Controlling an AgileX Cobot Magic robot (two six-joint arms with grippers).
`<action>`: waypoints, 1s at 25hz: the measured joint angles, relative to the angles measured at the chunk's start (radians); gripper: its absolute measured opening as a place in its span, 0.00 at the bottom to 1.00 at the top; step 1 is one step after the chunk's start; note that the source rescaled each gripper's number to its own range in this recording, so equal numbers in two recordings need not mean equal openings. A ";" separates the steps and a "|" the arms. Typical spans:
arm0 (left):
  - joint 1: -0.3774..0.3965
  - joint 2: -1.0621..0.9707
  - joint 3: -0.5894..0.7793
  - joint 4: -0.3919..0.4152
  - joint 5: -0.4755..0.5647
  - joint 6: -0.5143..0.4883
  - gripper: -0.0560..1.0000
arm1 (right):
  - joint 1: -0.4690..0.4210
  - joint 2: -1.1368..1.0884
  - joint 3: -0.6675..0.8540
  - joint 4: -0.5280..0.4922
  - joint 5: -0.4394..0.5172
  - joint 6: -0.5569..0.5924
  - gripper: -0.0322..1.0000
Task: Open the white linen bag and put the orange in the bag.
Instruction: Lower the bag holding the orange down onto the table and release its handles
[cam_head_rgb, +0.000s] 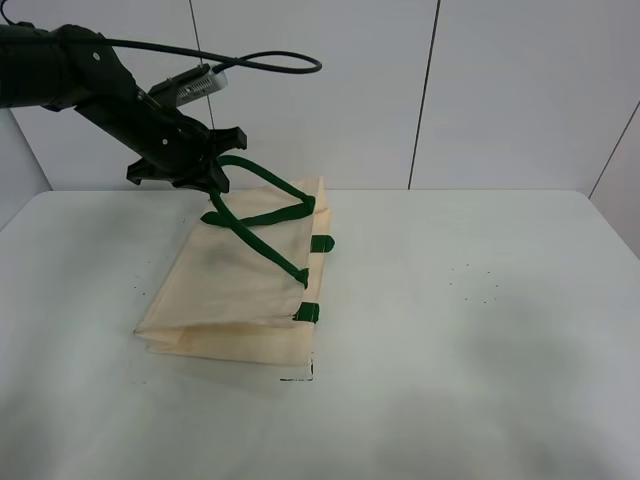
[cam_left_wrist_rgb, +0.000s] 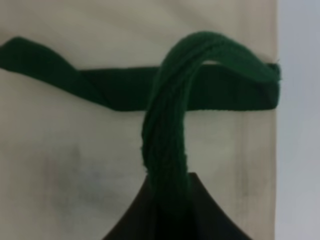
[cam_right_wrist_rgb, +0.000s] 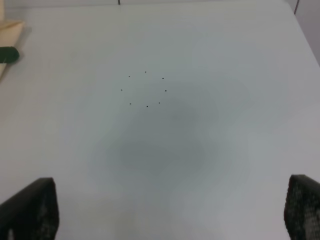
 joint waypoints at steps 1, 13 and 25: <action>0.000 0.008 0.004 -0.016 -0.005 0.011 0.15 | 0.000 0.000 0.000 0.000 0.000 0.000 1.00; 0.000 0.080 -0.005 -0.041 0.050 0.159 0.89 | 0.000 0.000 0.000 0.000 0.000 0.000 1.00; 0.031 0.080 -0.163 0.338 0.254 -0.091 0.89 | 0.000 0.000 0.000 0.000 0.000 0.000 1.00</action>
